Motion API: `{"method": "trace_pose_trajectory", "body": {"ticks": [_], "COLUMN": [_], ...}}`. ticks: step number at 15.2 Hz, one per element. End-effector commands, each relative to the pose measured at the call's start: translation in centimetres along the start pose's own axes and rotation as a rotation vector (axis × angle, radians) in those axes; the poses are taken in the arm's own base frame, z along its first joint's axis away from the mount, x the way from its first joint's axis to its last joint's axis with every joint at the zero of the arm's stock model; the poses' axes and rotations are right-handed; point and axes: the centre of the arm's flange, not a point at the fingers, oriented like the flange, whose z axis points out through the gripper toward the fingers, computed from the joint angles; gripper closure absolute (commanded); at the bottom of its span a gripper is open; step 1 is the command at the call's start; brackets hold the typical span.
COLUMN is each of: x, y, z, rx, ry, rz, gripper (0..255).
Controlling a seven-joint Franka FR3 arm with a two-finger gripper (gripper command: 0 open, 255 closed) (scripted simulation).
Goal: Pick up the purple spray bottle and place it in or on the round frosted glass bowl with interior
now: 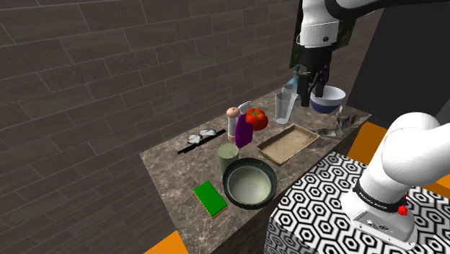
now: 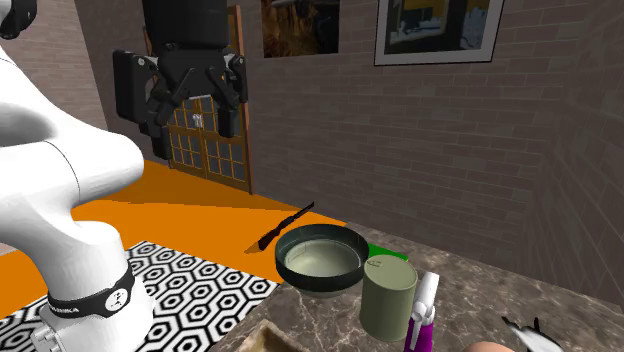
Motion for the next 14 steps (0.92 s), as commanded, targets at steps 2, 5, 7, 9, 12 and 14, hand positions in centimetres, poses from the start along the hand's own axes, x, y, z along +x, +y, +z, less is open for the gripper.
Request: {"method": "trace_pose_trajectory", "body": {"ticks": [2,5,7,9,12,14], "x": [1.1,4.6,6.9,9.3,12.7,14.9], "y": [-0.2,-0.5,-0.5,-0.3,0.3,0.9], "z": [0.6,2.2,3.3,4.4,6.1,7.3], "rx": [0.012,0.047,0.071,0.094,0.13,0.153], "ry": [-0.001,-0.004,-0.005,-0.007,-0.01,-0.012], "rz": [0.045,0.182,0.273,0.364,0.5,0.591], "gripper": [0,0,0,0,0,0]}}
